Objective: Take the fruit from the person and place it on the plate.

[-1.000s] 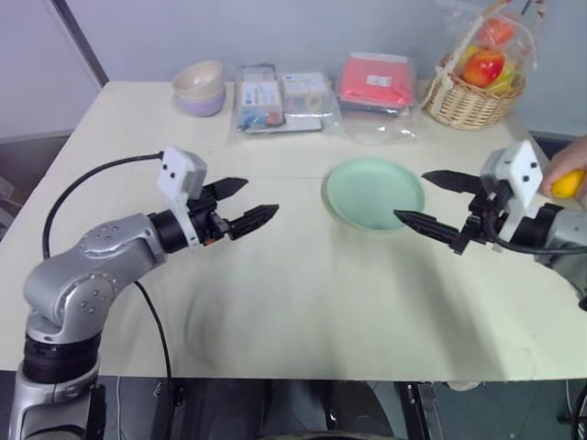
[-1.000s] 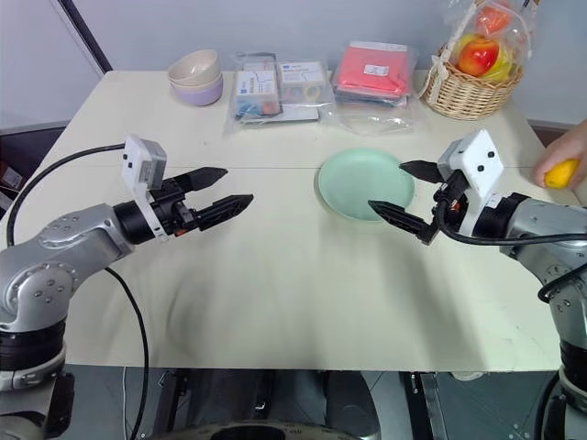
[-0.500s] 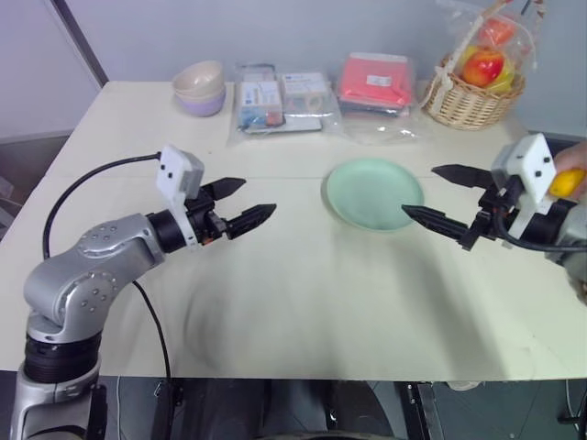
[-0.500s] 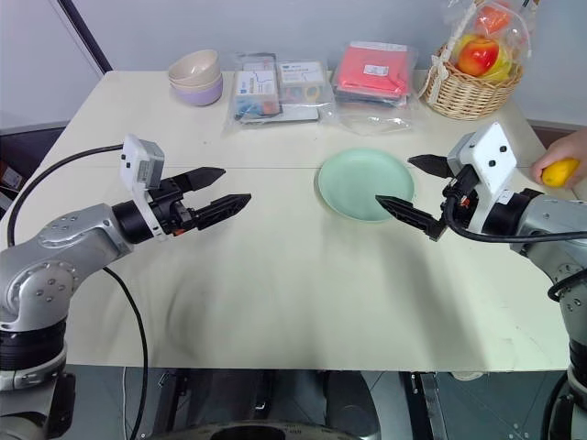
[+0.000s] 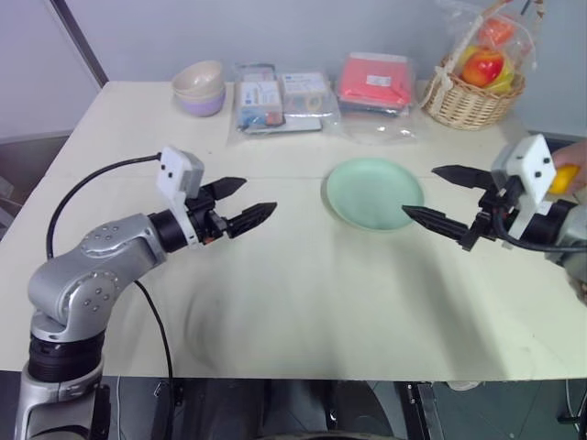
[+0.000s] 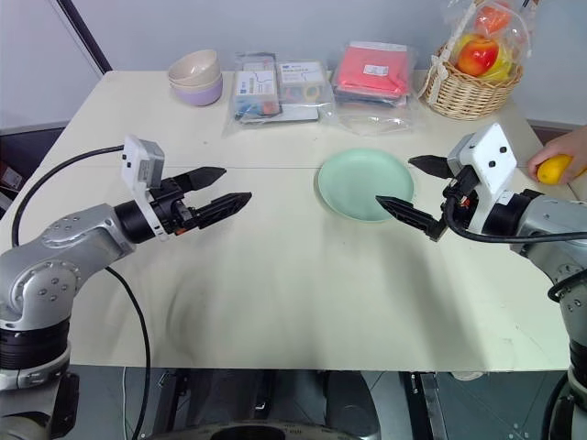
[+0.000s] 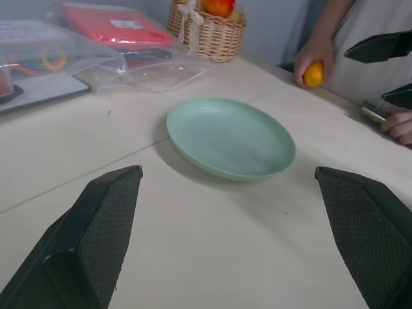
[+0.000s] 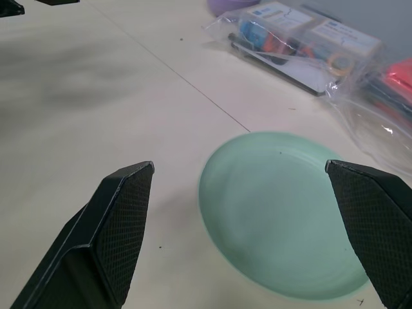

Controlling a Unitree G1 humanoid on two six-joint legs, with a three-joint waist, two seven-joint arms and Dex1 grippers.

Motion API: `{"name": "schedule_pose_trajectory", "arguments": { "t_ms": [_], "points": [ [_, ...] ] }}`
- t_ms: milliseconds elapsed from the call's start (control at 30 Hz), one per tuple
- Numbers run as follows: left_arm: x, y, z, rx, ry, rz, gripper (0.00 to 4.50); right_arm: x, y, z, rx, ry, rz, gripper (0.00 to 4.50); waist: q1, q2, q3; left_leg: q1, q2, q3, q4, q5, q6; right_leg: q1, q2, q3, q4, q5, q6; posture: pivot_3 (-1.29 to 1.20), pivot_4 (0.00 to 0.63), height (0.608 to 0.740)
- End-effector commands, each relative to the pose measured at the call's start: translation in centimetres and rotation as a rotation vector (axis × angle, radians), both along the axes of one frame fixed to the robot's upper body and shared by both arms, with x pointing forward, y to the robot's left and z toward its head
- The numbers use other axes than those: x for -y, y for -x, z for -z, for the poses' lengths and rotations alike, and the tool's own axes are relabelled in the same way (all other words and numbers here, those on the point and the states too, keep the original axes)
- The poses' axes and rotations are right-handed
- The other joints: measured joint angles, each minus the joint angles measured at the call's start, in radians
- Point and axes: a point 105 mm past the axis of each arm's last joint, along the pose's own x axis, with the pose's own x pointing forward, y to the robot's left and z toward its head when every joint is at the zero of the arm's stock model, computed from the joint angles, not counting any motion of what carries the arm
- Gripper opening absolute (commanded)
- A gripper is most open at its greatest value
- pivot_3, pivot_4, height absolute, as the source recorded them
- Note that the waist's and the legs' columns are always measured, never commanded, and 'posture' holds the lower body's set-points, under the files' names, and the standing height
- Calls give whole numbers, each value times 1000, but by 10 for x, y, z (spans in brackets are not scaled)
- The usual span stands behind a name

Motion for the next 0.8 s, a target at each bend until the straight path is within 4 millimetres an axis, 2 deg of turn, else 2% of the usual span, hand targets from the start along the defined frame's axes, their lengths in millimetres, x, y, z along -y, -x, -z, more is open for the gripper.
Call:
{"name": "schedule_pose_trajectory", "arguments": {
  "t_ms": [33, 667, 800],
  "points": [
    [-2, 0, -10, 51, 10, -6, 4500, 3, 4, -14, 62, 18, 13, 4366, 0, 0, 0, 0, 0, 0, 0, 0, 0, 0, 0, 0, 0, 0, 0, 0, 150, 740],
    [-1, -8, -11, 62, 17, -7, 4500, 3, 7, -15, 79, 7, 44, 4366, 0, 0, 0, 0, 0, 0, 0, 0, 0, 0, 0, 0, 0, 0, 0, 0, 150, 740],
    [-8, -23, -24, 88, 120, -106, 4500, 0, 5, -16, 85, 0, 39, 4366, 1, 0, 0, 0, 0, 0, 1, 0, 0, 1, 0, 0, 0, 0, 0, 0, 150, 740]
  ]
}}
